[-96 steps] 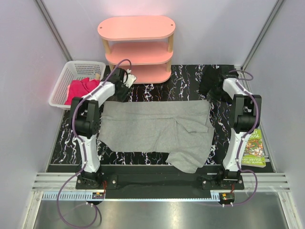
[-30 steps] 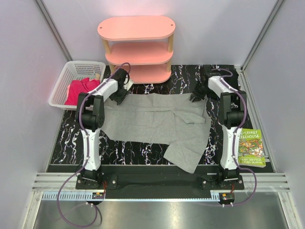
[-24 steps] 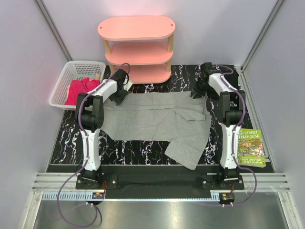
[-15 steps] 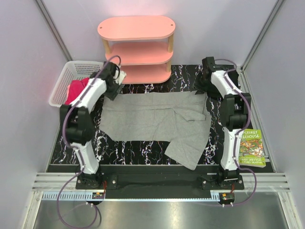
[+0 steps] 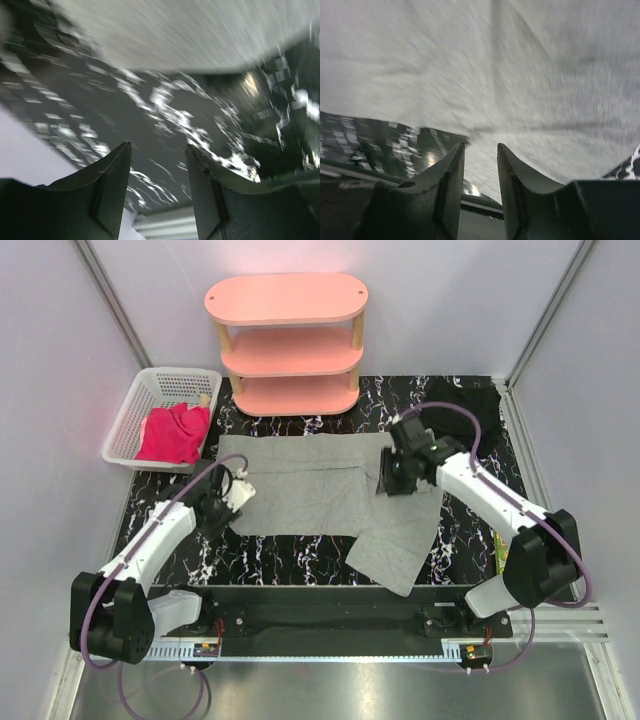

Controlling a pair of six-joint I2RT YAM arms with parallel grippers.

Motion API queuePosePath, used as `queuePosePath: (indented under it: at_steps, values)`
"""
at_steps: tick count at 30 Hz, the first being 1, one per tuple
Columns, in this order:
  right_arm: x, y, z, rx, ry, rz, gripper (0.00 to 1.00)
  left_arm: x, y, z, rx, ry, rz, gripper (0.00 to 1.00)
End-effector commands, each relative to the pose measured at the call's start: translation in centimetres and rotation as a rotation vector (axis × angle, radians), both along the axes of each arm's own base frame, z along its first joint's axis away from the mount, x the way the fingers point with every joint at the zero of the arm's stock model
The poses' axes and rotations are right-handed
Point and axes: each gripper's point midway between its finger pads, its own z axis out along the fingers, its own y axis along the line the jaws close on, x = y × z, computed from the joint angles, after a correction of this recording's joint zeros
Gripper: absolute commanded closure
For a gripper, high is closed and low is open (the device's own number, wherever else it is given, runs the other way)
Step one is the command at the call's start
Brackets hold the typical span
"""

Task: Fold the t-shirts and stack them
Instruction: Fold the tshirt

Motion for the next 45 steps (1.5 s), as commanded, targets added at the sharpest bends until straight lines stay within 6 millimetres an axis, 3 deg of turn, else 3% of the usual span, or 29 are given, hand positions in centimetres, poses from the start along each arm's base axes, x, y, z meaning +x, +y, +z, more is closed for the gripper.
queuePosePath:
  at_steps: [1, 7, 13, 15, 19, 23, 26, 27, 29, 31, 34, 38, 45]
  values:
    - [-4.4, -0.8, -4.9, -0.116, 0.122, 0.042, 0.61, 1.0, -0.1, -0.5, 0.019, -0.062, -0.067, 0.47]
    - [-8.9, 1.0, -7.0, -0.228, 0.189, 0.178, 0.6, 2.2, -0.3, -2.2, 0.011, -0.073, -0.051, 0.45]
    - [-13.7, 3.2, -7.4, -0.31, 0.214, 0.287, 0.57, 4.2, -1.7, -1.6, -0.07, -0.103, 0.009, 0.43]
    - [-16.3, 3.0, -7.8, -0.378, 0.231, 0.342, 0.56, 4.0, -1.6, -2.3, -0.062, -0.082, 0.018, 0.42]
    - [-19.4, 1.5, -7.9, -0.492, 0.252, 0.306, 0.54, 4.4, -0.9, -3.5, -0.022, -0.073, 0.029, 0.42]
    - [-22.3, -0.8, -9.0, -0.481, 0.326, 0.198, 0.44, 5.1, -0.7, -2.8, -0.028, -0.095, 0.048, 0.41]
    - [-22.9, -2.3, -8.8, -0.375, 0.304, 0.013, 0.43, 5.6, -0.5, -2.3, -0.03, -0.109, 0.06, 0.41]
    - [-22.5, -2.8, -7.9, -0.304, 0.245, -0.05, 0.4, 5.7, -0.4, -2.2, -0.029, -0.113, 0.062, 0.41]
    - [-22.5, -4.3, -8.8, -0.235, 0.237, -0.213, 0.39, 5.7, -0.3, -2.4, -0.03, -0.106, 0.074, 0.41]
    - [-22.3, -4.8, -8.5, -0.143, 0.214, -0.287, 0.4, 5.7, -0.3, -2.4, -0.034, -0.107, 0.078, 0.41]
    - [-22.5, -5.4, -9.5, -0.109, 0.224, -0.319, 0.41, 5.7, -0.2, -2.3, -0.038, -0.11, 0.086, 0.41]
    - [-23.1, -4.6, -11.3, -0.14, 0.275, -0.276, 0.42, 6.0, 0.0, -2.2, -0.032, -0.112, 0.098, 0.41]
    - [-22.9, -5.0, -12.6, -0.199, 0.279, -0.272, 0.44, 6.0, -0.1, -2.3, -0.041, -0.109, 0.106, 0.41]
